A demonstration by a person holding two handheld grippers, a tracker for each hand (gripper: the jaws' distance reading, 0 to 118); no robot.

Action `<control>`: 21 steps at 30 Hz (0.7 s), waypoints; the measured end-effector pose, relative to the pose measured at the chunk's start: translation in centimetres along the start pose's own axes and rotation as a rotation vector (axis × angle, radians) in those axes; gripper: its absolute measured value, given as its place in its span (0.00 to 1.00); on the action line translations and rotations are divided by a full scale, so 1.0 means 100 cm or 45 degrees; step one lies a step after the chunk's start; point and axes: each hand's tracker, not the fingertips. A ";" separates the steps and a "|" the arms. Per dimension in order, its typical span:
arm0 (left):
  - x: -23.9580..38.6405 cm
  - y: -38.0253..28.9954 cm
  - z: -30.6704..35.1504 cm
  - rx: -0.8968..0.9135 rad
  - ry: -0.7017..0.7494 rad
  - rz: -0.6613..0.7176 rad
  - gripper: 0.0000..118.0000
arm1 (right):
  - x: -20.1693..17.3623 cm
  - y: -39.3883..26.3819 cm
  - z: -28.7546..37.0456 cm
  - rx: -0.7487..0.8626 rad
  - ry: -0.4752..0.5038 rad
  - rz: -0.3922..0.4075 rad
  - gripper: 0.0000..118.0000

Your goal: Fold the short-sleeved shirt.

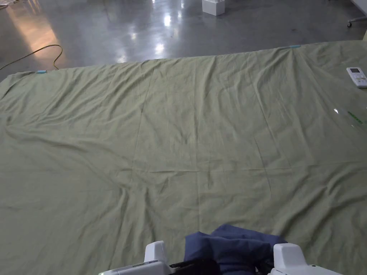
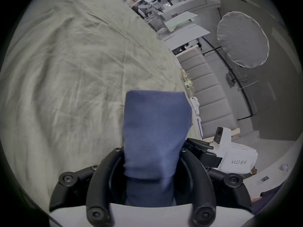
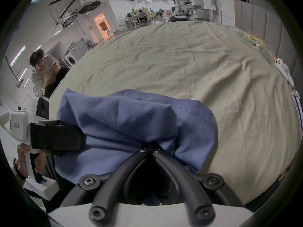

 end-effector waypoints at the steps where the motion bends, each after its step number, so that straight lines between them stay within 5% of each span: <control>1: 0.002 0.000 0.003 0.002 0.000 0.030 0.34 | 0.001 0.000 0.002 0.003 0.014 -0.013 0.00; 5: 0.010 0.009 0.034 0.084 -0.092 0.056 0.32 | 0.003 0.007 0.026 0.052 0.165 -0.161 0.00; 8: 0.006 0.029 0.099 0.154 -0.069 0.072 0.32 | -0.003 0.010 0.046 0.136 0.217 -0.164 0.00; 13: -0.045 0.079 0.252 0.246 0.273 0.019 0.32 | -0.011 0.007 0.059 0.136 0.259 -0.152 0.00; 15: -0.075 0.103 0.300 0.214 0.414 0.122 0.32 | -0.014 0.003 0.058 0.116 0.277 -0.155 0.00; 21: -0.128 0.137 0.313 0.209 0.770 0.162 0.35 | -0.017 -0.006 0.047 0.052 0.269 -0.190 0.00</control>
